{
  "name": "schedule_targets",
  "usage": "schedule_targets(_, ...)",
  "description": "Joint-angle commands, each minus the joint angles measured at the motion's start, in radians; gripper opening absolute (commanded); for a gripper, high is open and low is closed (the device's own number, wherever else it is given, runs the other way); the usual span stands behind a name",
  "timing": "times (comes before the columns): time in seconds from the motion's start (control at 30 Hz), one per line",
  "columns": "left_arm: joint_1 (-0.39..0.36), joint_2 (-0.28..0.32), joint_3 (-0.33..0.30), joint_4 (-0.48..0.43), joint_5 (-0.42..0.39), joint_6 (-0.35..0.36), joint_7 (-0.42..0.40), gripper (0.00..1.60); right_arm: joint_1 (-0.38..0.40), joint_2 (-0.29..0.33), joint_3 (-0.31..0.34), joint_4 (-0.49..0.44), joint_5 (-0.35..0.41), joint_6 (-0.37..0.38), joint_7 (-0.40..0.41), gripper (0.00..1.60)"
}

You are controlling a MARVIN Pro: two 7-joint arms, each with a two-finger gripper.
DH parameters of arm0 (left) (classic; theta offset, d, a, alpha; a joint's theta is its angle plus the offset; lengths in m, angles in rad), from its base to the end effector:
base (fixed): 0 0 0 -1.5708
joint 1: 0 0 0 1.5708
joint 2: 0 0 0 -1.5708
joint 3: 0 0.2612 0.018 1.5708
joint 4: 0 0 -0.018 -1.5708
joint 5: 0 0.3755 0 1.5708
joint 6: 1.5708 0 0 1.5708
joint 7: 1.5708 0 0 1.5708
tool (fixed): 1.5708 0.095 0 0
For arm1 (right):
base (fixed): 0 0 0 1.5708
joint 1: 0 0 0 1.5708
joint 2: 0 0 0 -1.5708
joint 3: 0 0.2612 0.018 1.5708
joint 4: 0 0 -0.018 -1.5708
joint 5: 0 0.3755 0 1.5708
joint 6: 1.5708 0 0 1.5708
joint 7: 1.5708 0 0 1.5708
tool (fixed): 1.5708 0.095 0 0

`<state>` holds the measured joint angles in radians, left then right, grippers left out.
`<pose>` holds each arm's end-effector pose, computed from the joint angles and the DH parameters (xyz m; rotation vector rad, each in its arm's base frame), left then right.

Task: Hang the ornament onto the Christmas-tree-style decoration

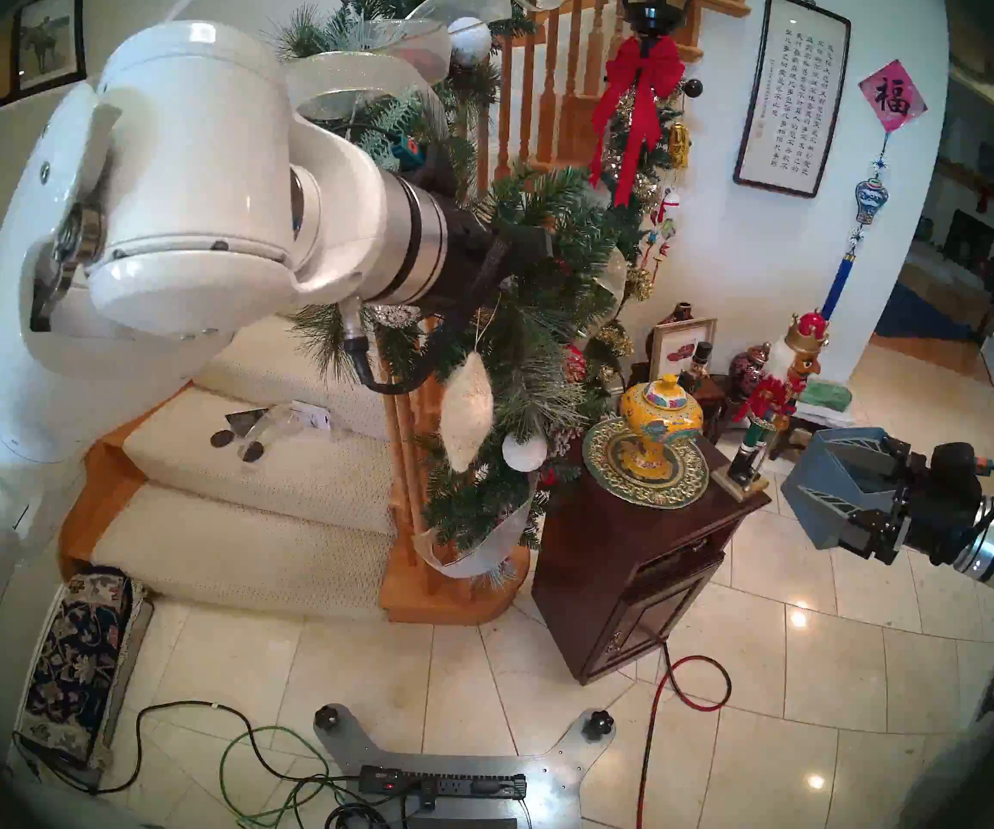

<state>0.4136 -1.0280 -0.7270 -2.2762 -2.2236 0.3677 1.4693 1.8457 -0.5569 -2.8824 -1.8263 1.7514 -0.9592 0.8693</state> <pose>0.2939 -0.2288 0.0903 2.3260 -0.1731 1.3014 0.2277 -0.2952 -0.2034 -2.0291 -0.8327 -1.7211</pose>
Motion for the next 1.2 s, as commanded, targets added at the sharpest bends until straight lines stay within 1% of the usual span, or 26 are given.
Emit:
schedule_targets(0.0, -0.021, -0.014, -0.001, 0.000, 0.014, 0.002, 0.005, 0.00, 0.005, 0.002, 0.003, 0.000, 0.001, -0.001, 0.111, 1.60)
schedule_targets(0.17, -0.021, -0.017, 0.001, 0.000, 0.017, 0.005, 0.004, 0.00, 0.004, 0.002, 0.003, -0.001, -0.001, -0.001, 0.103, 1.60)
schedule_targets(0.23, -0.021, -0.019, 0.002, 0.000, 0.019, 0.006, 0.004, 0.00, 0.005, 0.002, 0.003, 0.000, 0.002, -0.001, 0.114, 1.60)
schedule_targets(0.27, -0.021, -0.019, 0.002, 0.000, 0.020, 0.007, 0.004, 0.00, 0.004, 0.002, 0.003, -0.002, -0.003, -0.001, 0.095, 1.60)
schedule_targets(0.3, -0.021, -0.020, 0.003, 0.001, 0.021, 0.008, 0.003, 0.00, 0.005, 0.003, 0.003, 0.000, 0.002, -0.001, 0.114, 1.60)
schedule_targets(0.4, -0.022, -0.022, 0.003, 0.002, 0.024, 0.010, 0.001, 0.00, 0.005, 0.003, 0.003, 0.000, 0.002, -0.001, 0.114, 1.60)
schedule_targets(0.43, -0.022, -0.023, 0.003, 0.002, 0.025, 0.010, 0.000, 0.00, 0.004, 0.002, 0.003, -0.002, -0.002, -0.001, 0.097, 1.60)
schedule_targets(0.5, -0.023, -0.026, 0.004, 0.004, 0.028, 0.013, -0.001, 0.00, 0.005, 0.002, 0.003, 0.000, 0.001, -0.001, 0.111, 1.60)
schedule_targets(0.57, -0.024, -0.027, 0.005, 0.006, 0.030, 0.013, -0.002, 0.00, 0.004, 0.002, 0.003, -0.002, -0.002, -0.001, 0.098, 1.60)
schedule_targets(0.63, -0.025, -0.030, 0.007, 0.009, 0.033, 0.014, -0.001, 0.00, 0.005, 0.002, 0.003, -0.001, 0.000, -0.001, 0.107, 1.60)
schedule_targets(0.67, -0.026, -0.032, 0.008, 0.014, 0.036, 0.015, -0.002, 0.00, 0.007, 0.003, 0.003, 0.004, 0.009, -0.001, 0.142, 1.60)
schedule_targets(0.7, -0.026, -0.034, 0.009, 0.017, 0.037, 0.015, -0.003, 0.00, 0.005, 0.003, 0.003, 0.000, 0.002, -0.001, 0.112, 1.60)
schedule_targets(0.73, -0.026, -0.036, 0.010, 0.021, 0.038, 0.016, -0.004, 0.00, 0.005, 0.002, 0.003, -0.001, 0.000, -0.001, 0.107, 1.60)
schedule_targets(1.17, -0.035, -0.059, 0.021, 0.062, 0.056, 0.022, -0.008, 0.00, 0.004, 0.002, 0.003, -0.001, 0.001, -0.001, 0.106, 1.60)
